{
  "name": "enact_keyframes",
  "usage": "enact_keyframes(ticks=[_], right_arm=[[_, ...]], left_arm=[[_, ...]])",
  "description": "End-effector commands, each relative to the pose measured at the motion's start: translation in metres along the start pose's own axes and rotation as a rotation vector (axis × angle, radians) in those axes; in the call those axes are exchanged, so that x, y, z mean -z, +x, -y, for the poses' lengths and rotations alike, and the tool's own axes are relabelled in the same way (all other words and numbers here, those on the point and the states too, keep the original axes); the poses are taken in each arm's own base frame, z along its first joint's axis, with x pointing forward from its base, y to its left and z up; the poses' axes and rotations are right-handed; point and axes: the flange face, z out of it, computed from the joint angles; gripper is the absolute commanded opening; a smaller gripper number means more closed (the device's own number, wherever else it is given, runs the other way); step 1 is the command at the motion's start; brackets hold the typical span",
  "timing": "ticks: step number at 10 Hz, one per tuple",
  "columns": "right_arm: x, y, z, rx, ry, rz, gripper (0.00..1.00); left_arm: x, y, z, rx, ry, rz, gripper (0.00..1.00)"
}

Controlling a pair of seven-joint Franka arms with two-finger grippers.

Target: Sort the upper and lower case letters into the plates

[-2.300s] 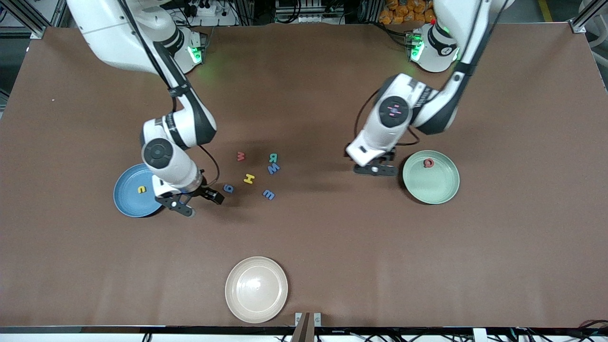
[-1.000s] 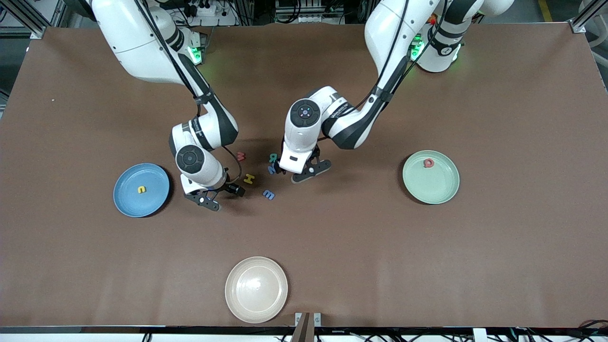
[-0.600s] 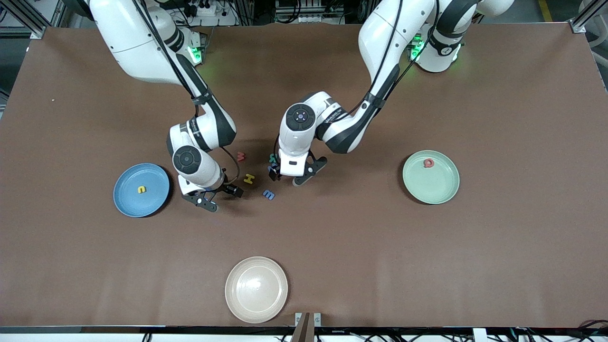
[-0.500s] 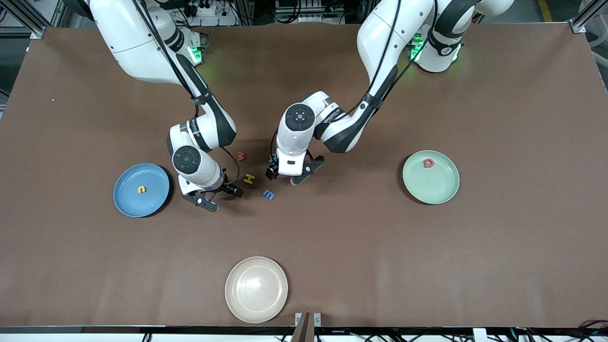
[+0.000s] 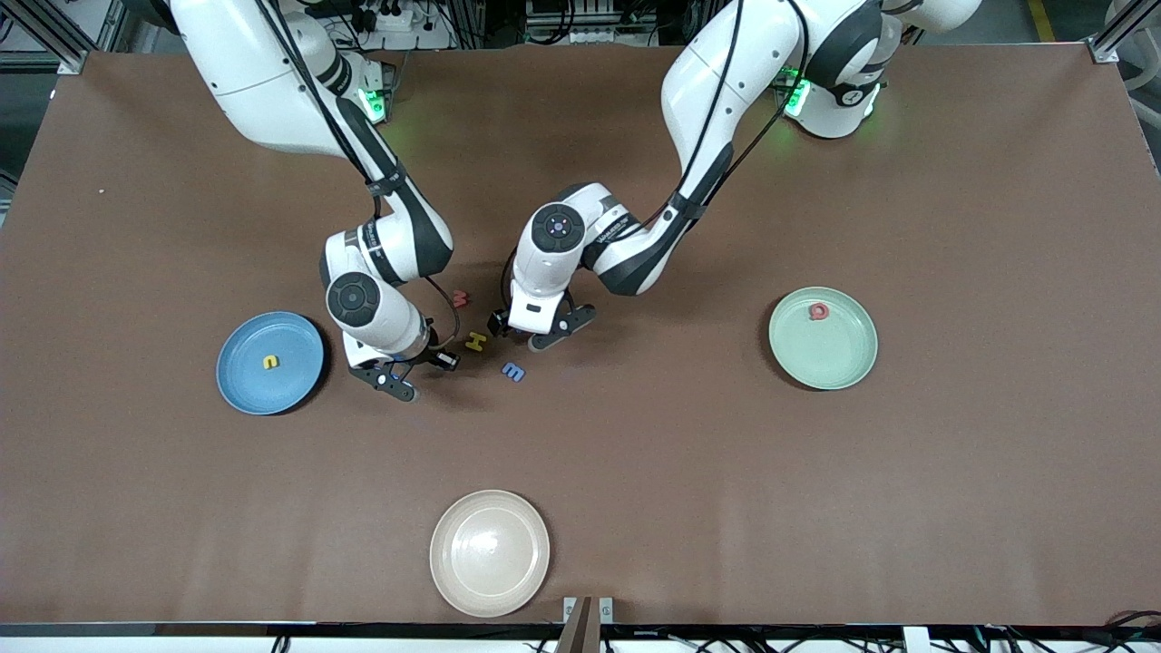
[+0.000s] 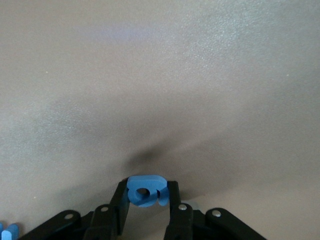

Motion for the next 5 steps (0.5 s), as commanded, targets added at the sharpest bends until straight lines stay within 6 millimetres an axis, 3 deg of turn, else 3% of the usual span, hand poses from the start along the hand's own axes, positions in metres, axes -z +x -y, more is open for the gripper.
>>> enact_keyframes(ticks=[1, 3, 5], right_arm=[[0.008, -0.006, -0.004, -0.001, 0.026, 0.004, 0.00], [0.029, 0.001, -0.006, -0.004, 0.044, -0.010, 0.00], [0.061, 0.025, -0.030, 0.027, 0.037, 0.003, 0.00]], left_arm=[[-0.007, 0.003, -0.007, -0.027, -0.021, 0.012, 0.75], [-0.020, 0.004, -0.003, -0.029, -0.009, 0.011, 0.72], [-0.029, 0.005, -0.005, -0.028, -0.013, 0.010, 0.66]])
